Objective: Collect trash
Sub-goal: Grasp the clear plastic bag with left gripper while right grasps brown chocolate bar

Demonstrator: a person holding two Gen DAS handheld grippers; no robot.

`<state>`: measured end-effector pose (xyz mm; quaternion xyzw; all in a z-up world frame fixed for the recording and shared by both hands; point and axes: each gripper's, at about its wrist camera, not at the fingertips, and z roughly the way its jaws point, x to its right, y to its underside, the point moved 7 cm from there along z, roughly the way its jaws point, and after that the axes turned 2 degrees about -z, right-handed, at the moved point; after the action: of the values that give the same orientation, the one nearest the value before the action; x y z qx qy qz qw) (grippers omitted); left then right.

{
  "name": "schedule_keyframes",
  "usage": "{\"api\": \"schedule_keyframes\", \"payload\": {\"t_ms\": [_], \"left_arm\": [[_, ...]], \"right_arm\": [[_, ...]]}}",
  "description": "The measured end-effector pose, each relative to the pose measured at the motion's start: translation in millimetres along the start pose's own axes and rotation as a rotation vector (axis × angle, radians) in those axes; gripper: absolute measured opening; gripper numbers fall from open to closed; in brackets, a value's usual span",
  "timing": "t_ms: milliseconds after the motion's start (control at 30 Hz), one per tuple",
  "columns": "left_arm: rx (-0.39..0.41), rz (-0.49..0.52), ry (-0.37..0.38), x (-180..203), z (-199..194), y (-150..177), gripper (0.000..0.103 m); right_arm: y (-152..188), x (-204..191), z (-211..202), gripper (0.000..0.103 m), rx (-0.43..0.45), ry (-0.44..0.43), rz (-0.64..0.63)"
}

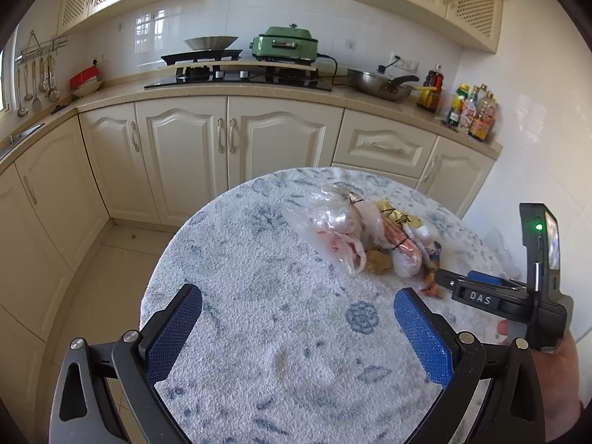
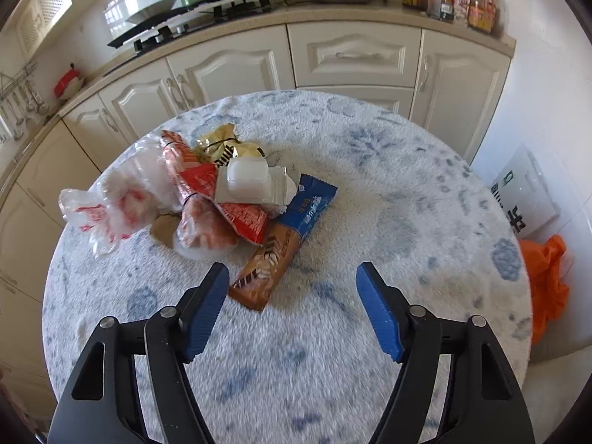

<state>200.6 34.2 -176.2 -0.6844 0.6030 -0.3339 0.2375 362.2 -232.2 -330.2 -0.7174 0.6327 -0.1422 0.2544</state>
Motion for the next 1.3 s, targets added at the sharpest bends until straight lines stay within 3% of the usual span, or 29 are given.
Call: {"api": "schedule_keyframes", "payload": {"t_ms": [200, 300, 367, 533, 700, 1000, 1033, 1100, 1167, 1300], "left_arm": [[-0.015, 0.014, 0.009, 11.1, 30.5, -13.6, 0.102], [-0.016, 0.018, 0.012, 17.0, 44.1, -16.6, 0.102], [-0.009, 0.023, 0.010, 19.9, 51.8, -17.9, 0.102], [-0.005, 0.056, -0.014, 24.0, 83.6, -23.9, 0.102], [-0.049, 0.107, -0.044, 29.3, 131.1, -27.4, 0.102], [-0.110, 0.181, -0.051, 42.1, 211.4, -41.2, 0.100], [-0.115, 0.174, -0.027, 42.5, 220.1, -42.6, 0.095], [-0.158, 0.136, 0.055, 42.9, 236.5, -41.1, 0.066], [-0.160, 0.116, 0.064, 39.1, 239.7, -43.0, 0.048], [-0.168, 0.029, 0.122, 22.8, 234.5, -45.4, 0.045]], "right_arm": [[-8.1, -1.0, 33.3, 0.054, -0.011, 0.047, -0.016], [-13.4, -1.7, 37.7, 0.037, 0.017, 0.089, -0.070], [-13.9, 1.7, 36.7, 0.020, 0.022, 0.079, -0.074], [-6.8, 22.1, 27.6, 0.019, 0.011, 0.043, -0.030], [4.0, 37.0, 15.5, 0.019, 0.005, 0.014, 0.014], [14.0, 37.5, 5.4, 0.019, -0.004, -0.027, 0.024], [14.7, 37.6, 5.0, 0.019, -0.005, -0.027, 0.024], [16.6, 38.4, 4.6, 0.019, -0.009, -0.026, 0.025], [17.9, 40.0, 3.5, 0.019, -0.012, -0.026, 0.027], [22.2, 41.5, -1.9, 0.019, -0.013, -0.030, 0.034]]}}
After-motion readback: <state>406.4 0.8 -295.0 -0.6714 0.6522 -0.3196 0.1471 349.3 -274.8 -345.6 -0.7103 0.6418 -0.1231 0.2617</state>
